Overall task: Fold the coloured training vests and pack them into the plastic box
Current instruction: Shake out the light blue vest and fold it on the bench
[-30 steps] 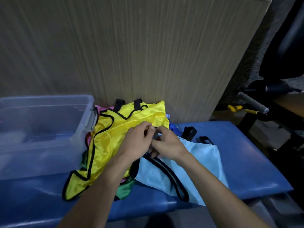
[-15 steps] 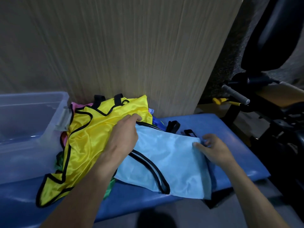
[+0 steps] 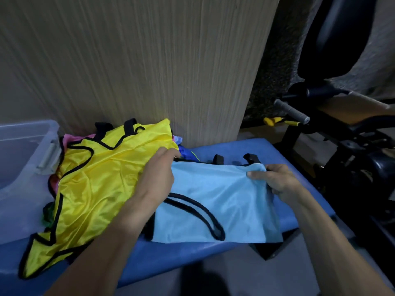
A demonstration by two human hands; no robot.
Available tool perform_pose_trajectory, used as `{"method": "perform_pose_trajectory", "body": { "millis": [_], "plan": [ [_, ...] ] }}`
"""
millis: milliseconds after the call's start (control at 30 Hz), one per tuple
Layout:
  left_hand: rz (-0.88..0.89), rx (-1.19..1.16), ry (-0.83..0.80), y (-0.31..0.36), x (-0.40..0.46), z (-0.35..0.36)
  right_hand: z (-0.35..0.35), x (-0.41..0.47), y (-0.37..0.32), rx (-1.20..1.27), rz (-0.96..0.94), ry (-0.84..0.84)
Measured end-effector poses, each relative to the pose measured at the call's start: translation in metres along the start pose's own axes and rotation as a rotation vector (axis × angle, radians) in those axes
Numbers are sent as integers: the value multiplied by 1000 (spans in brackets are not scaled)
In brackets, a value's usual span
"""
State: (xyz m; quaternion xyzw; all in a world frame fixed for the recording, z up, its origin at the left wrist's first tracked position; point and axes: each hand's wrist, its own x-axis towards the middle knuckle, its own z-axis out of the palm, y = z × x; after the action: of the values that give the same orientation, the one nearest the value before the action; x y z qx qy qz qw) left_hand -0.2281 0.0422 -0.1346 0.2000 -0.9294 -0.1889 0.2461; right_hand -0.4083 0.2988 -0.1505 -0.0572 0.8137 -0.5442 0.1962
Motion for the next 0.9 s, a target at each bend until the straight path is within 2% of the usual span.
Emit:
{"method": "perform_pose_trajectory", "body": {
  "millis": [133,267,400,500,567,667,767,900],
  "plan": [
    [79,-52,-137,25,-1,33,-29,14,15,-114,8,130],
    [27,-37,-130,24,10,40,-43,19,20,-24,108,25],
    [41,76,-149,24,11,38,-47,20,24,-38,104,-7],
    [158,345,-49,35,4,39,-47,21,26,-115,71,4],
    [301,335,-38,56,-5,46,-47,24,26,-101,66,-16],
    [494,302,-131,78,-24,68,-51,25,24,-7,149,-18],
    [406,448,-348,57,-28,80,-57,25,24,-8,183,-62],
    [374,499,-414,20,-24,83,-56,19,26,-67,153,-99]
  ]
}}
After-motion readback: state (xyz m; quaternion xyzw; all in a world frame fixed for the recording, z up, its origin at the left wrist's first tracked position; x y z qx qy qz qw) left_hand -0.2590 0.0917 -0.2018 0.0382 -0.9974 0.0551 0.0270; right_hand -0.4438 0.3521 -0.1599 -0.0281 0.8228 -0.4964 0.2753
